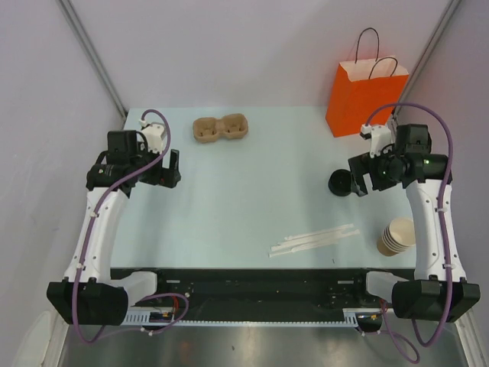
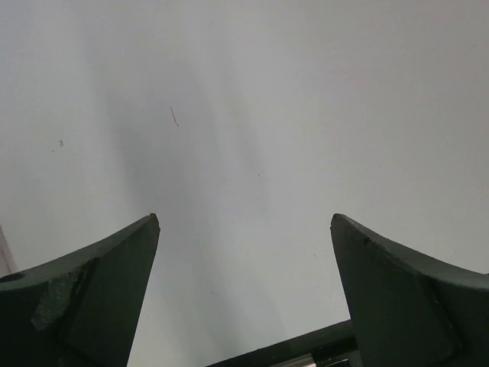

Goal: Pack the takeout coffee

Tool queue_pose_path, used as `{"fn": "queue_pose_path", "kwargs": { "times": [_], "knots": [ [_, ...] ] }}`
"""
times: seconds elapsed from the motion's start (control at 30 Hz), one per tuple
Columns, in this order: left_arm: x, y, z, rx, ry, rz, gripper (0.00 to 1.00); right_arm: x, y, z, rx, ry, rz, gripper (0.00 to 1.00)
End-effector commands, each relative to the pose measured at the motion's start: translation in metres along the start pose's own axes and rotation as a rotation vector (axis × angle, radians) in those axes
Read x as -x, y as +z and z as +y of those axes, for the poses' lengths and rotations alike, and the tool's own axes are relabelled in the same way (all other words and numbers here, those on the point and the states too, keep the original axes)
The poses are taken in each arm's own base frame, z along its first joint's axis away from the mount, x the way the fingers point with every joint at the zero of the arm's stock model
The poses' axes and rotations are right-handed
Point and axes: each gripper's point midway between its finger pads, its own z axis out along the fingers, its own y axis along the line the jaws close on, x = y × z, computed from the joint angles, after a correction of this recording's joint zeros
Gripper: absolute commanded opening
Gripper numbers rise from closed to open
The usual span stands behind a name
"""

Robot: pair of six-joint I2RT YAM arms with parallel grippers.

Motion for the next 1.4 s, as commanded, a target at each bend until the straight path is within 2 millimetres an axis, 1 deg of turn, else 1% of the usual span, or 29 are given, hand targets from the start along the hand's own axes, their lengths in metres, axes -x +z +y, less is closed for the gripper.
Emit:
{"fn": "queue_pose_path", "kwargs": {
  "times": [0.0,0.03,0.1,0.13,0.17,0.23,0.27,0.33,0.37,0.4,0.47,0.5,0.53,0.63,0.77,0.87,0.9,0.93,1.0,1.03,1.1,1.17,1.2,1.37],
  "knots": [
    [0.016,-0.016,0.003,0.026,0.036,-0.063,0.99,0.020,-0.029,-0.011,-0.034,-0.008,-0.073,0.99],
    [0.018,-0.019,0.001,0.022,0.040,-0.063,0.99,0.024,-0.035,-0.016,-0.052,-0.018,-0.089,1.00],
    [0.020,-0.021,0.000,0.013,0.048,-0.073,0.99,0.021,-0.042,-0.029,-0.083,-0.005,-0.087,1.00],
    [0.023,-0.024,-0.001,0.012,0.052,-0.084,1.00,0.018,-0.042,-0.035,-0.090,-0.011,-0.074,1.00],
    [0.024,-0.025,-0.001,0.010,0.053,-0.089,0.99,0.015,-0.050,-0.044,-0.106,0.013,-0.073,1.00],
    [0.027,-0.026,-0.004,-0.005,0.059,-0.096,0.99,0.010,-0.056,-0.055,-0.104,0.044,-0.070,1.00],
    [0.027,-0.026,-0.006,-0.014,0.059,-0.094,0.99,0.005,-0.067,-0.062,-0.101,0.070,-0.075,1.00],
    [0.028,-0.025,-0.010,-0.039,0.060,-0.094,1.00,-0.002,-0.075,-0.069,-0.090,0.100,-0.067,1.00],
    [0.029,-0.025,-0.012,-0.048,0.060,-0.097,0.99,-0.008,-0.079,-0.069,-0.059,0.117,-0.054,1.00],
    [0.030,-0.025,-0.014,-0.060,0.059,-0.100,0.99,-0.018,-0.084,-0.077,-0.077,0.155,-0.044,1.00],
    [0.032,-0.025,-0.019,-0.084,0.057,-0.108,0.99,-0.034,-0.086,-0.081,-0.075,0.194,-0.008,1.00],
    [0.033,-0.025,-0.021,-0.090,0.057,-0.116,1.00,-0.043,-0.089,-0.088,-0.103,0.219,0.004,1.00],
    [0.034,-0.025,-0.024,-0.106,0.058,-0.123,0.99,-0.050,-0.090,-0.091,-0.121,0.227,0.025,1.00],
    [0.031,-0.023,-0.031,-0.141,0.059,-0.119,0.99,-0.067,-0.093,-0.095,-0.156,0.247,0.072,1.00],
    [0.032,-0.021,-0.040,-0.192,0.074,-0.111,1.00,-0.081,-0.089,-0.097,-0.160,0.282,0.115,0.99],
    [0.034,-0.020,-0.045,-0.221,0.077,-0.100,1.00,-0.095,-0.083,-0.091,-0.146,0.300,0.158,0.93],
    [0.035,-0.021,-0.046,-0.230,0.078,-0.101,0.99,-0.100,-0.081,-0.089,-0.140,0.301,0.170,0.88],
    [0.036,-0.021,-0.048,-0.240,0.079,-0.103,0.99,-0.110,-0.075,-0.084,-0.118,0.310,0.200,0.86],
    [0.035,-0.018,-0.053,-0.266,0.074,-0.100,0.99,-0.118,-0.072,-0.077,-0.109,0.317,0.216,0.80],
    [0.036,-0.018,-0.054,-0.273,0.073,-0.103,1.00,-0.125,-0.067,-0.073,-0.089,0.323,0.235,0.78],
    [0.034,-0.015,-0.059,-0.294,0.066,-0.097,0.99,-0.130,-0.064,-0.068,-0.075,0.327,0.244,0.75],
    [0.034,-0.014,-0.062,-0.305,0.065,-0.094,0.99,-0.135,-0.061,-0.065,-0.057,0.337,0.253,0.74],
    [0.033,-0.012,-0.063,-0.314,0.063,-0.087,0.99,-0.136,-0.059,-0.066,-0.054,0.340,0.254,0.71],
    [0.033,-0.014,-0.069,-0.353,0.067,-0.080,0.99,-0.141,-0.052,-0.071,-0.023,0.367,0.272,0.65]
  ]
}}
